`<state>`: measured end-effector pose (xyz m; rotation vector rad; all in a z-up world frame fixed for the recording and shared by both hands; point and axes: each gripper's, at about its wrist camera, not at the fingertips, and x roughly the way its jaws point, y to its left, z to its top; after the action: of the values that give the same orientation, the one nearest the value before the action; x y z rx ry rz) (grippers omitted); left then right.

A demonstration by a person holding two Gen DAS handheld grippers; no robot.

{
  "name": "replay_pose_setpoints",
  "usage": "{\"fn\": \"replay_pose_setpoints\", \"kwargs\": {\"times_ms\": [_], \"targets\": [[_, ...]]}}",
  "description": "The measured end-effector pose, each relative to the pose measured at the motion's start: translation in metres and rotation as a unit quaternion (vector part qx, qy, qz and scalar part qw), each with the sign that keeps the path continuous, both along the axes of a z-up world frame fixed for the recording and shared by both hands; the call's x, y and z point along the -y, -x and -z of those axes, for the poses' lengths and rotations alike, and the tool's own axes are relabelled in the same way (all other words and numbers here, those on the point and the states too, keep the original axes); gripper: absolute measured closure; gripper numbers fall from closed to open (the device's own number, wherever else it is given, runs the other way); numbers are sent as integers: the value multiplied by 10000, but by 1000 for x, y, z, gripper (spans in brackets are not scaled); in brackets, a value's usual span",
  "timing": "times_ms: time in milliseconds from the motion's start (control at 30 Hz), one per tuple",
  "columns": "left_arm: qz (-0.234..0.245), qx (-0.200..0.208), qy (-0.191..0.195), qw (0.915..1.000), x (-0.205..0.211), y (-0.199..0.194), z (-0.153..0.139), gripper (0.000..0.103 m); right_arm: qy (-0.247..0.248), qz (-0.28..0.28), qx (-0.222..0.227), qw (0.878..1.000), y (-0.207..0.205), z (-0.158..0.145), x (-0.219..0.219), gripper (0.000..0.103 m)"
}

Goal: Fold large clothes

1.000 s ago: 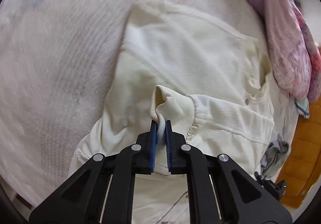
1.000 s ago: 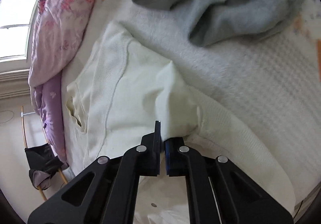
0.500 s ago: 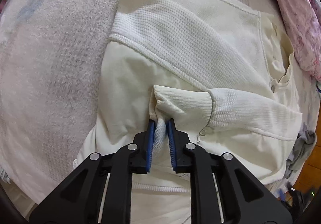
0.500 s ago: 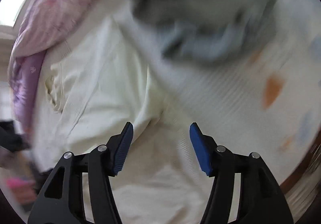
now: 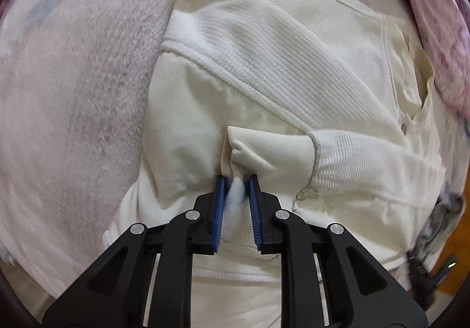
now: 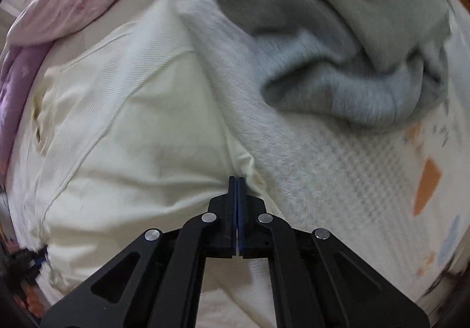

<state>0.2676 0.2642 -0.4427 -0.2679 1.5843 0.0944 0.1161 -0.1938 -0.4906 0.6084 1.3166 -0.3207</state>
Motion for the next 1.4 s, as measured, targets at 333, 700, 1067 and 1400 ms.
{"fn": "replay_pose_setpoints", "kwargs": {"times_ms": [333,700,1067,1400], "targets": [[316,190,-250,9990,21,34,-43,32,268,-241,915,9952,-14,-74,2,19],[358,306,-545,9974,37,15,-58,32,354,-301,1004,9939,-67,-92,3,18],[219,368,-701,9966,22,-35,-82,32,354,-366,977,9939,-116,-98,20,17],[204,295,-865,9956,11,-92,-86,32,-15,-855,369,9957,-176,-72,33,17]]}}
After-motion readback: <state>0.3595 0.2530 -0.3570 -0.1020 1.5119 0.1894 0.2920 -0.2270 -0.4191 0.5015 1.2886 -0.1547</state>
